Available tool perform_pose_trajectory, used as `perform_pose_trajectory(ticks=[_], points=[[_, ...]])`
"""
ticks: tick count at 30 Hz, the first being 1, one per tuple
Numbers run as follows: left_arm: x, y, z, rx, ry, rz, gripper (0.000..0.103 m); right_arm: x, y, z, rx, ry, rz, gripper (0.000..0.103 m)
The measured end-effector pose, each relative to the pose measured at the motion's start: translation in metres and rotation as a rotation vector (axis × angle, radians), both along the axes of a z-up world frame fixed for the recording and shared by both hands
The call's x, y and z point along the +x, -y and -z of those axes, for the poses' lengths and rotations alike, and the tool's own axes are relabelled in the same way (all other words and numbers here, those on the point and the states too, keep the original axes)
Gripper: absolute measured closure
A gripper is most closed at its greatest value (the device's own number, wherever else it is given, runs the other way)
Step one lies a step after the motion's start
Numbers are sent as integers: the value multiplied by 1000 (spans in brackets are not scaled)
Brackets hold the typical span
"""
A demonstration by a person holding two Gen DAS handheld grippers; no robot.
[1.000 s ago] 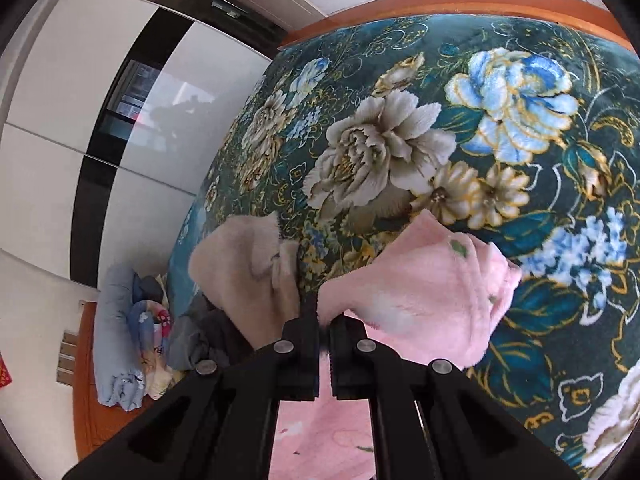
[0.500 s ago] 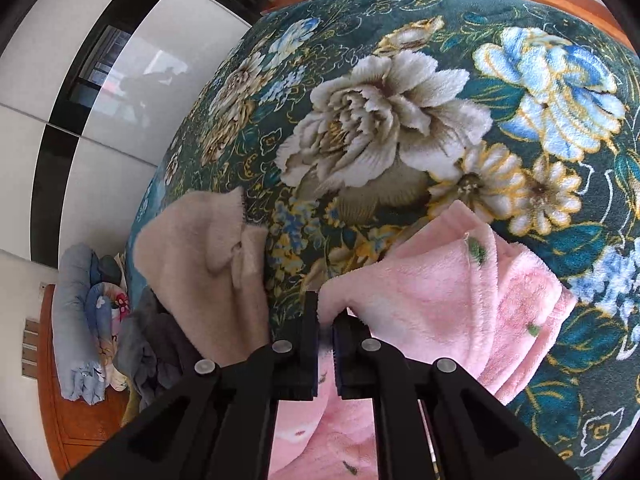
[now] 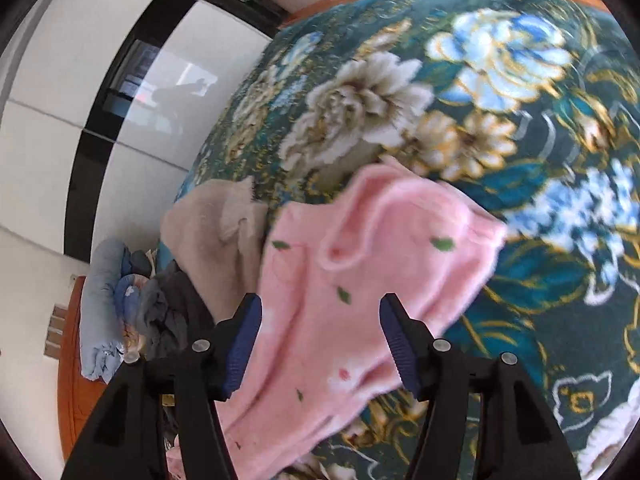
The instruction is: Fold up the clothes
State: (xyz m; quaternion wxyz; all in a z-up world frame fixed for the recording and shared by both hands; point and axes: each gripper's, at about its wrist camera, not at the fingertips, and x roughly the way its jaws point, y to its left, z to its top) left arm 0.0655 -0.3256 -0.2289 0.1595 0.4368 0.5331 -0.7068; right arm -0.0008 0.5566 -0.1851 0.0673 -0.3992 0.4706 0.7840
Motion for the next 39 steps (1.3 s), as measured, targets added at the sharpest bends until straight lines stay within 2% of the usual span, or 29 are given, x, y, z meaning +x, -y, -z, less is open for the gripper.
perform_pose_trajectory(ticks=[2,8,12,14,16,18,19,20,24,29,31,33,34,36,38,39], points=[[-2,-2,6,-9,4,-13,37,14,-10,20,-24,44,45,30],[-7,-8,23,-35,15,-53,38,13,-21,57,-164,22,129,29],[-11,-11,35,-52,22,-80,40,-9,-23,61,-85,48,153,29],[-13,-12,38,-61,36,-84,50,-20,-23,58,-21,67,157,29],[-14,-10,39,-44,50,-102,60,-31,-21,53,26,93,146,38],[-15,-8,38,-29,63,-121,74,-39,-18,50,37,131,130,76],[-17,-7,34,-33,70,-125,77,-42,-17,48,36,145,126,81],[-18,-7,31,-38,77,-128,80,-44,-16,43,43,151,123,92],[-26,-5,-12,-95,21,-94,82,-46,-11,7,68,98,105,96],[-9,12,-94,-72,-212,-26,83,-24,-12,-79,76,-137,28,97],[6,21,-118,-107,-276,20,83,-2,-11,-105,75,-224,-3,97],[25,33,-114,-140,-241,52,81,30,-13,-112,67,-281,-18,97],[35,39,-107,-154,-210,66,81,45,-13,-101,73,-260,-29,97],[51,52,-79,-135,-109,48,81,73,-11,-72,88,-192,-57,97],[70,63,-40,-67,0,-17,81,90,-14,-20,50,-59,-50,97],[80,65,-24,-35,32,-48,81,95,-15,-6,32,-26,-38,97]])
